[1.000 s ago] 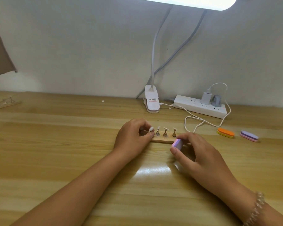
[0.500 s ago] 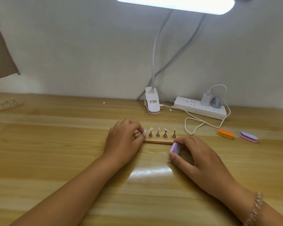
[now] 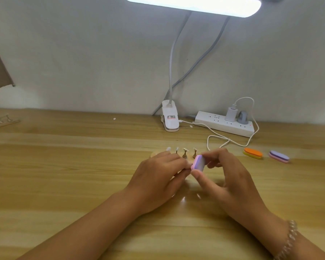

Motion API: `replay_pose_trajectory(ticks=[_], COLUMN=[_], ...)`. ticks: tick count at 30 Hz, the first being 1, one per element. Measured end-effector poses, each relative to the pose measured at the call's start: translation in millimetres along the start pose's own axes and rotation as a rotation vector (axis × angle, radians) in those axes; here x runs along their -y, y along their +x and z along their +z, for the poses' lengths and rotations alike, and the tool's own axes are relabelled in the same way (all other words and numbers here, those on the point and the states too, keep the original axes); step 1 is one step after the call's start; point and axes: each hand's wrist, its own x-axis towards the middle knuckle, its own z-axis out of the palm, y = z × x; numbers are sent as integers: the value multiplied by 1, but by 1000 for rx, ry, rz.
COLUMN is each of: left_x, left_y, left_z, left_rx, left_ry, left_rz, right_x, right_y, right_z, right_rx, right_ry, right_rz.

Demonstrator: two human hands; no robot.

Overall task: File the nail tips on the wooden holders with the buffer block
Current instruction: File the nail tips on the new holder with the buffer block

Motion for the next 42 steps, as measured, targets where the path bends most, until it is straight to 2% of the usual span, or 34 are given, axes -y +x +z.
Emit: replay_pose_trajectory(ticks=[6,18,23,26,30,34,42], left_x=[4,-1,2,6,26,38,40], left_y=[0,0,0,4,9,9,9], left_z=[0,-1,2,3,-3,-3,2], left_rx=[-8,-45,-79,-201,-369,-310,-115], left_ry=[-99,19,-7,-109,-326,-443,-272], left_rz=[-50,28,49,-65,-398,-606,-682], right_x=[1,3,4,0,-6,-5,-9], right_y=[-4,-1,0,2,2,0,1], right_z=[5,-1,-1,-2,-4,-2,-1], right_rx=[59,28,22,2,49,123,158], right_ry=[-84,57,80,87,64,-54,-106], right_rz=[-120,73,136,211,258,214,286])
